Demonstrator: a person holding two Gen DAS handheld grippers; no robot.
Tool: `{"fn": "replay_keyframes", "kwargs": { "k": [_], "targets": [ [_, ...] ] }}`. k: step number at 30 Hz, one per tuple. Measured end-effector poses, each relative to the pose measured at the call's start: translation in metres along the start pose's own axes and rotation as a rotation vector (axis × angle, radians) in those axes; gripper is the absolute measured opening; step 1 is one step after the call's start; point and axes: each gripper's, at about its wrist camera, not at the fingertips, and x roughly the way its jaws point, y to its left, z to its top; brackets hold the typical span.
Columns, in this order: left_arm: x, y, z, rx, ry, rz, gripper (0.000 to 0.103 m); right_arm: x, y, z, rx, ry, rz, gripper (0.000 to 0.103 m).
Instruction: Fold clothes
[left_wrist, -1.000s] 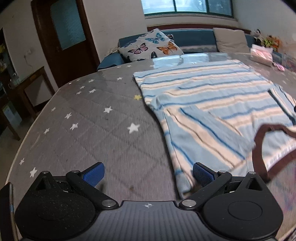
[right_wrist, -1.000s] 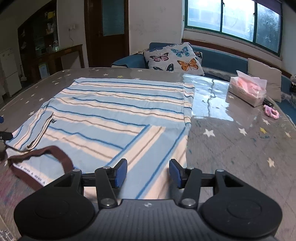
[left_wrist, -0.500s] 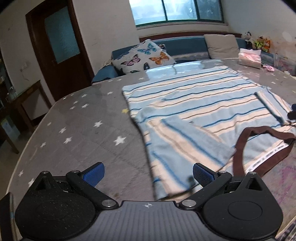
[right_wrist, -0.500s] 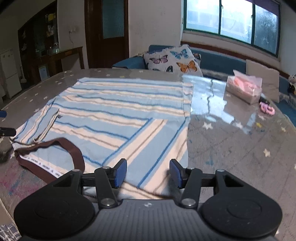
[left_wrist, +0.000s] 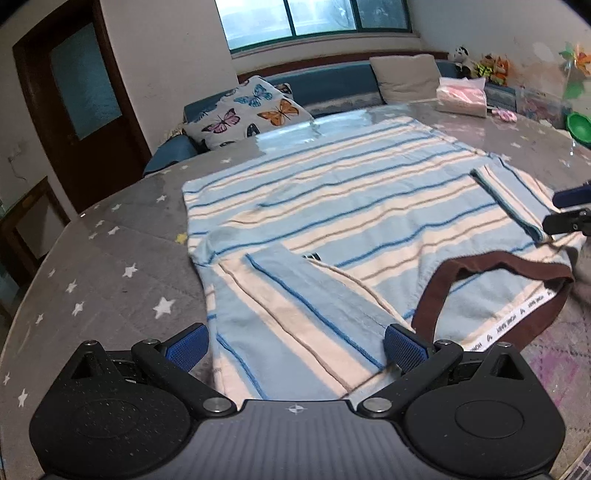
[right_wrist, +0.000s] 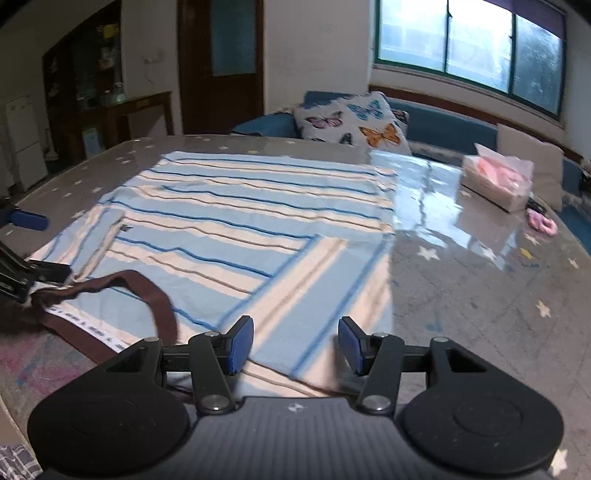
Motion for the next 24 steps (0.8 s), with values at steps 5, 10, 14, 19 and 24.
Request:
{"fn": "replay_keyframes", "kwargs": {
  "k": [5, 10, 14, 19, 24],
  "targets": [
    [-0.003, 0.003, 0.0, -0.003, -0.002, 0.002, 0.103, 0.007, 0.015, -0.002, -0.061, -0.002, 0.002, 0.052],
    [-0.023, 0.014, -0.002, 0.021, -0.042, -0.008, 0.103, -0.002, 0.014, 0.001, -0.074, -0.002, 0.015, 0.052],
    [-0.045, 0.016, -0.01, 0.105, -0.061, -0.085, 0.103, -0.013, 0.012, -0.002, -0.12, 0.028, 0.047, 0.052],
    [-0.055, 0.0, -0.03, 0.291, -0.064, -0.141, 0.1, -0.025, 0.016, -0.009, -0.232, 0.062, 0.094, 0.056],
    [-0.04, -0.012, -0.034, 0.369, -0.047, -0.169, 0.085, -0.028, 0.02, -0.013, -0.319, 0.085, 0.1, 0.056]
  ]
}}
